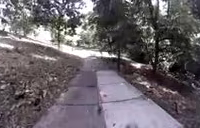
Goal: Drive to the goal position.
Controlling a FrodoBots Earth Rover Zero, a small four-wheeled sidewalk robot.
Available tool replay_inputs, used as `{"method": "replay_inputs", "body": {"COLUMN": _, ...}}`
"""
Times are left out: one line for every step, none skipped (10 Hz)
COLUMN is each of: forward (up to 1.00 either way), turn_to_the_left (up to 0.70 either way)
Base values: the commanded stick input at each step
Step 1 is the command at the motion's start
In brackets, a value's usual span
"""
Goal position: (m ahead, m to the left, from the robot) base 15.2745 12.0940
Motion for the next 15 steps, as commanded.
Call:
{"method": "replay_inputs", "body": {"forward": 1.00, "turn_to_the_left": 0.00}}
{"method": "replay_inputs", "body": {"forward": 1.00, "turn_to_the_left": 0.00}}
{"method": "replay_inputs", "body": {"forward": 1.00, "turn_to_the_left": 0.00}}
{"method": "replay_inputs", "body": {"forward": 1.00, "turn_to_the_left": 0.00}}
{"method": "replay_inputs", "body": {"forward": 1.00, "turn_to_the_left": 0.00}}
{"method": "replay_inputs", "body": {"forward": 1.00, "turn_to_the_left": 0.00}}
{"method": "replay_inputs", "body": {"forward": 1.00, "turn_to_the_left": 0.00}}
{"method": "replay_inputs", "body": {"forward": 1.00, "turn_to_the_left": 0.00}}
{"method": "replay_inputs", "body": {"forward": 1.00, "turn_to_the_left": 0.00}}
{"method": "replay_inputs", "body": {"forward": 1.00, "turn_to_the_left": 0.00}}
{"method": "replay_inputs", "body": {"forward": 1.00, "turn_to_the_left": 0.00}}
{"method": "replay_inputs", "body": {"forward": 1.00, "turn_to_the_left": 0.00}}
{"method": "replay_inputs", "body": {"forward": 1.00, "turn_to_the_left": 0.00}}
{"method": "replay_inputs", "body": {"forward": 1.00, "turn_to_the_left": 0.00}}
{"method": "replay_inputs", "body": {"forward": 1.00, "turn_to_the_left": 0.00}}
